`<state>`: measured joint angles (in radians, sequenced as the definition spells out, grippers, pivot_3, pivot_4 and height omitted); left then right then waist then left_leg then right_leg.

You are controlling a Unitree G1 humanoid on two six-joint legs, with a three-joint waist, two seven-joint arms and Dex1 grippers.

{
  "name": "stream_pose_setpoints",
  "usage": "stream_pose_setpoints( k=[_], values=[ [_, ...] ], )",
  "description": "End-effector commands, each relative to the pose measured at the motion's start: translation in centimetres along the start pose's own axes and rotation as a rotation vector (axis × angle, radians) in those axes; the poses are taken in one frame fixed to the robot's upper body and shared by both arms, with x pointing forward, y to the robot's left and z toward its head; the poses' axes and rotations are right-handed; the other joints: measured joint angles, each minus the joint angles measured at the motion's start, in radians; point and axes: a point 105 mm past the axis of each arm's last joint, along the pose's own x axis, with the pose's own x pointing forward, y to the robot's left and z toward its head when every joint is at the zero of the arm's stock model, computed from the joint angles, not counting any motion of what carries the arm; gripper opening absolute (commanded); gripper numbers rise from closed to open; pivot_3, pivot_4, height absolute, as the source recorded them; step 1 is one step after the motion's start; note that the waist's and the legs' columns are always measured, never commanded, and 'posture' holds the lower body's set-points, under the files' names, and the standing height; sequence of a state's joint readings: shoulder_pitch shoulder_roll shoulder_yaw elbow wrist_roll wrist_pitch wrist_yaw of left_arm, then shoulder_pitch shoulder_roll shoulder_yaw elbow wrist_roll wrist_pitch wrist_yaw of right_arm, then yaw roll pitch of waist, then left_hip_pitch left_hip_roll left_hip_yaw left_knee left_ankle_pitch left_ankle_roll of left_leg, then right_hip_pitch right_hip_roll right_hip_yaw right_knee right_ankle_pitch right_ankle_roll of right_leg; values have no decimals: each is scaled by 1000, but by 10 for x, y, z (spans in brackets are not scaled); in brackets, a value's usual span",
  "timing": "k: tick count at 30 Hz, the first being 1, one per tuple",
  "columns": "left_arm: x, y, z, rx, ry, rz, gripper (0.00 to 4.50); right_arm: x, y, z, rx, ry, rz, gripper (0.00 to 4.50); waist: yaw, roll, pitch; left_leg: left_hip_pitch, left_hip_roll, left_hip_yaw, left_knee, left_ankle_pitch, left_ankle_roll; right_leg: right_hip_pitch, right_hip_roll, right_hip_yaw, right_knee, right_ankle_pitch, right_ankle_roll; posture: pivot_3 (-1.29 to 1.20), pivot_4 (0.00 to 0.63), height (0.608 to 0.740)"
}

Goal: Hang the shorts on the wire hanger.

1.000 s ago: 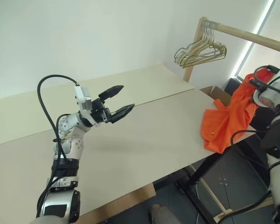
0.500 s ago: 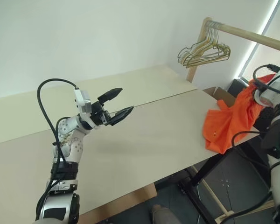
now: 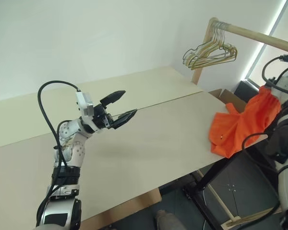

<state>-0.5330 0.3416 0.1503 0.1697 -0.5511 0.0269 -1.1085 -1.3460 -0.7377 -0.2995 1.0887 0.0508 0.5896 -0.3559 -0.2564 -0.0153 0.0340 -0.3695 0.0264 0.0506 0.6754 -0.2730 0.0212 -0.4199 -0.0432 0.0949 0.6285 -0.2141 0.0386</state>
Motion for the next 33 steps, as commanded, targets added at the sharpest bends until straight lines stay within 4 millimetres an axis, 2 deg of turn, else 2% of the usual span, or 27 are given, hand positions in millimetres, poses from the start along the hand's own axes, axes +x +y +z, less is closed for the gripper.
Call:
stream_pose_setpoints(
  k=[1,3,6,8,11,13,16,18,22,26,33],
  values=[
    [5,0,11,40,-19,-21,4500,-11,-1,34,-16,-155,-34,4442,0,0,0,0,0,0,0,0,0,0,0,0,0,0,0,-148,0,740],
    [5,1,11,42,-20,-21,4500,-14,1,37,-22,-176,-35,4442,0,0,0,0,0,0,0,0,0,0,0,0,0,0,0,-148,0,740],
    [5,2,13,45,-23,-18,4500,-22,11,51,-106,-302,-14,4442,0,0,0,0,0,0,0,0,0,0,0,0,0,0,0,-146,0,740],
    [5,3,13,39,-22,-14,4500,-28,18,57,-231,-416,-20,4442,-1,0,0,0,0,1,1,0,0,0,0,1,0,1,1,-141,0,740],
    [2,3,14,38,-22,-6,4500,-44,41,60,-323,-626,34,4442,-1,0,0,1,0,1,1,0,0,0,0,1,0,1,1,-126,0,740],
    [-1,2,14,46,-6,-8,4500,-50,57,53,-271,-630,152,4442,-5,0,0,0,0,1,1,0,0,0,0,1,0,1,1,-110,0,740],
    [-8,0,17,59,25,-15,4500,-65,79,48,-384,-739,249,4442,-3,0,0,1,0,1,1,0,0,1,0,1,1,2,2,-88,0,740],
    [-17,1,21,46,50,1,4500,-77,102,41,-379,-748,420,4442,-1,0,0,1,0,1,1,0,0,0,0,1,1,2,1,-70,0,740],
    [-37,9,20,67,154,77,4500,-103,132,34,-383,-788,692,4442,9,0,0,3,1,0,2,0,0,0,0,1,1,2,2,-41,0,740],
    [-55,9,29,64,181,105,4500,-131,156,10,-517,-835,899,4442,37,0,0,5,3,0,1,0,0,-1,0,0,1,3,2,1,0,740],
    [-69,6,36,84,238,168,4500,-157,171,-48,-671,-783,1155,4442,136,-1,0,3,3,0,1,0,0,-3,0,-1,0,3,1,92,0,740]
  ],
)
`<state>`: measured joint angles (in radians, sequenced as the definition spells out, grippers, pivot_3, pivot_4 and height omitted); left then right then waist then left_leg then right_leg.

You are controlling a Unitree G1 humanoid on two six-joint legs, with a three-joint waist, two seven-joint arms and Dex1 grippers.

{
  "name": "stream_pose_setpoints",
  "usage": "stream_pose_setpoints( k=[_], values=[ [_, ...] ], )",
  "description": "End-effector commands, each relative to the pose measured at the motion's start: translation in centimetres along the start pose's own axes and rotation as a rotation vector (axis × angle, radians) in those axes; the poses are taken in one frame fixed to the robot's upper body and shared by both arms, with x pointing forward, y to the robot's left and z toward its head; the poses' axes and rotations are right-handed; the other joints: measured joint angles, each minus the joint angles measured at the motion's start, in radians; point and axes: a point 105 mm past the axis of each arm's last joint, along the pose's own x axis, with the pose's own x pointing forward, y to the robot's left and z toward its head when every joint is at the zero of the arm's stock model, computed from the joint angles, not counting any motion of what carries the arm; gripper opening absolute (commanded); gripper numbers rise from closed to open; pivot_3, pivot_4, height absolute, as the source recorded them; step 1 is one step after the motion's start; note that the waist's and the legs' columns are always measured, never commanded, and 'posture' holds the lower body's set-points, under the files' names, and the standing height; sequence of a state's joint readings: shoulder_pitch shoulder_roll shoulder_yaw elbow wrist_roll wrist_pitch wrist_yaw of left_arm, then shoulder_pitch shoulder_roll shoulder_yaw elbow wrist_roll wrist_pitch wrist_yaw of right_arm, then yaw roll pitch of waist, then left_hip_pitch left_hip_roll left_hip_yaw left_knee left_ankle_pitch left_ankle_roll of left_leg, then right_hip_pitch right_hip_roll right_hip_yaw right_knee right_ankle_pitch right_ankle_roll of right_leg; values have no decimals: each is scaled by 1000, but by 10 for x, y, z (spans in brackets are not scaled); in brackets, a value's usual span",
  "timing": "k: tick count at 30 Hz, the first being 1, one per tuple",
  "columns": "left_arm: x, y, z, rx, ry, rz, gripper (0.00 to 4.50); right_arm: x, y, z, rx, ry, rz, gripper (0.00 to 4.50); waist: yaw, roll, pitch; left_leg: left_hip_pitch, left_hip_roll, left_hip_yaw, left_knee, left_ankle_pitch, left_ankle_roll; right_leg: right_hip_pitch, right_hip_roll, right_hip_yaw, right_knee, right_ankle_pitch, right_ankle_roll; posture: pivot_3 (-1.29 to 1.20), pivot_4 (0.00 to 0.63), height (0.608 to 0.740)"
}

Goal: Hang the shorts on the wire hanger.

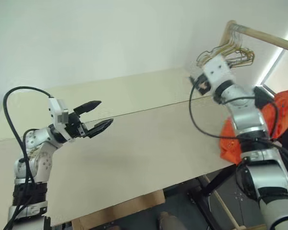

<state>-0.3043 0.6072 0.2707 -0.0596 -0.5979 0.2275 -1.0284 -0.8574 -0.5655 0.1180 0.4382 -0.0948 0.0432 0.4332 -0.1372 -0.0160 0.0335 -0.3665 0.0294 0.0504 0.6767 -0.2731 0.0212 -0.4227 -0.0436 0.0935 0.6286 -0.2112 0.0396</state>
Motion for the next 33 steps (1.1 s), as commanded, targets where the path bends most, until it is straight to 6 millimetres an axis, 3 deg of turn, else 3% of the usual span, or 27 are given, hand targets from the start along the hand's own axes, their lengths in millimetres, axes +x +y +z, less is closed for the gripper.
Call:
stream_pose_setpoints(
  k=[1,4,15,24,33],
  values=[
    [-5,-2,18,53,-22,23,4500,-5,13,20,-32,-86,102,4442,31,0,0,0,0,0,0,0,0,-1,0,0,0,0,0,128,0,740],
    [-14,-9,14,68,25,40,4500,-10,34,14,-31,-81,221,4442,74,0,0,-1,-1,1,0,0,0,-1,0,-1,0,0,-1,161,0,740],
    [-49,-27,-7,75,208,62,4500,-37,78,0,-79,-93,482,4442,187,0,0,-1,1,9,0,0,0,-2,1,-6,-1,0,-4,202,0,740],
    [-61,-37,-26,50,284,56,4500,-61,99,-20,-113,-41,592,4442,208,-1,0,-2,1,9,0,0,0,-2,2,-9,-1,-1,-6,195,0,740],
    [-64,-40,-33,58,312,52,4500,-61,105,-27,-122,-11,596,4442,205,-1,0,-2,2,9,0,0,0,-2,3,-9,-1,-2,-7,201,0,740]
  ],
)
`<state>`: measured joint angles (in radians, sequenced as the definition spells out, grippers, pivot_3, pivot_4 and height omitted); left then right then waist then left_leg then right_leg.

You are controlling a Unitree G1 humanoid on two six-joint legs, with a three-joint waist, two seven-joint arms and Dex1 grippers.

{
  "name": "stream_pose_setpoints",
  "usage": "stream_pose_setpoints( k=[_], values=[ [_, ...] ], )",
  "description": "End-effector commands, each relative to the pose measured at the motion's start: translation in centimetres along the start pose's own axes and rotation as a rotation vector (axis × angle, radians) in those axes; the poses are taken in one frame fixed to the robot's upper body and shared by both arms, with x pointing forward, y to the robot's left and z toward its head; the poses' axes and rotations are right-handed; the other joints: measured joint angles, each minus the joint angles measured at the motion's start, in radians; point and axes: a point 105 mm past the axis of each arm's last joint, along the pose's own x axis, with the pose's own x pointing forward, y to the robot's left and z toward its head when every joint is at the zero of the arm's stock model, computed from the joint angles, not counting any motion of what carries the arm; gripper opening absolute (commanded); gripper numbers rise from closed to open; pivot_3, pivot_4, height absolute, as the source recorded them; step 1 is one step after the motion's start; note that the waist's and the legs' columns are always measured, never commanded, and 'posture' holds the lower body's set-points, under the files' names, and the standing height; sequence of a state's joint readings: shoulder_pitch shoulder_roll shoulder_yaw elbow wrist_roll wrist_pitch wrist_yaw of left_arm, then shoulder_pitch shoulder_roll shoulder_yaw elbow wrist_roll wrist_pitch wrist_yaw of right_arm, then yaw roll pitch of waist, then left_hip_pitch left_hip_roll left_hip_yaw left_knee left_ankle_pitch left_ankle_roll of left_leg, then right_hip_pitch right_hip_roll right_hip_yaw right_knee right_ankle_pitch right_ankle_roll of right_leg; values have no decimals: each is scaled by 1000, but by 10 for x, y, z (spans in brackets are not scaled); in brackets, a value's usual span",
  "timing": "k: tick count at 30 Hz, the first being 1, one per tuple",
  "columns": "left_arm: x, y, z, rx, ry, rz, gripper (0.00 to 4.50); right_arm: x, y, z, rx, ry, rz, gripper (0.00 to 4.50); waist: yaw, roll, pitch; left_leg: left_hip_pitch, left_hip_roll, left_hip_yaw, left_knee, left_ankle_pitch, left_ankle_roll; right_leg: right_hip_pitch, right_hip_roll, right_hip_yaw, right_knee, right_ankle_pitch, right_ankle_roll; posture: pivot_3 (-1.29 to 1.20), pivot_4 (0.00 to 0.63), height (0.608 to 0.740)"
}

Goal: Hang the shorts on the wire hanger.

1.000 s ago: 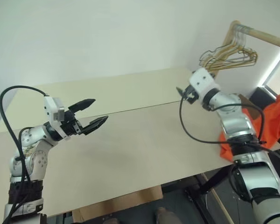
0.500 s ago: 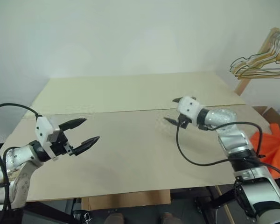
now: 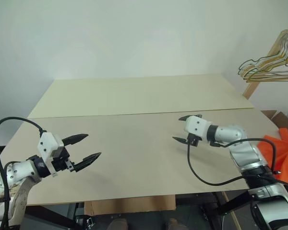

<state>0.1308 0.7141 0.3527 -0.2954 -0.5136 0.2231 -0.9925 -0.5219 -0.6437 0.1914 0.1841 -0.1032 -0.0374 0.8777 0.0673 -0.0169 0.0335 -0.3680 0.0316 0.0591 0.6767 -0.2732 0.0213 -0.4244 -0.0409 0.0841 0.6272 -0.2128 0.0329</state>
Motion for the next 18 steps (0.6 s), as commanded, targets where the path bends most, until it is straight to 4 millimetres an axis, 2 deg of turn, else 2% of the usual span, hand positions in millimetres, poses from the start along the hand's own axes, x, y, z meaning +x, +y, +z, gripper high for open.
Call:
stream_pose_setpoints(
  k=[1,9,14,18],
  values=[
    [1,-1,8,39,-20,-2,4500,1,-4,12,-47,-33,-17,4442,1,0,0,0,0,0,0,0,0,0,0,0,0,0,0,201,0,740],
    [-4,-6,1,33,2,12,4500,2,2,10,-55,-33,10,4442,7,0,0,0,0,0,0,0,0,0,0,0,0,0,0,282,0,740],
    [-6,-11,-1,16,8,37,4500,7,10,11,-45,-47,45,4442,33,-2,-1,0,0,0,0,0,0,0,0,-1,0,0,0,332,0,740],
    [-8,-15,-3,8,29,54,4500,10,8,13,-37,-57,48,4442,59,-2,-1,0,0,-1,0,0,0,0,0,-1,0,0,0,369,0,740]
  ],
)
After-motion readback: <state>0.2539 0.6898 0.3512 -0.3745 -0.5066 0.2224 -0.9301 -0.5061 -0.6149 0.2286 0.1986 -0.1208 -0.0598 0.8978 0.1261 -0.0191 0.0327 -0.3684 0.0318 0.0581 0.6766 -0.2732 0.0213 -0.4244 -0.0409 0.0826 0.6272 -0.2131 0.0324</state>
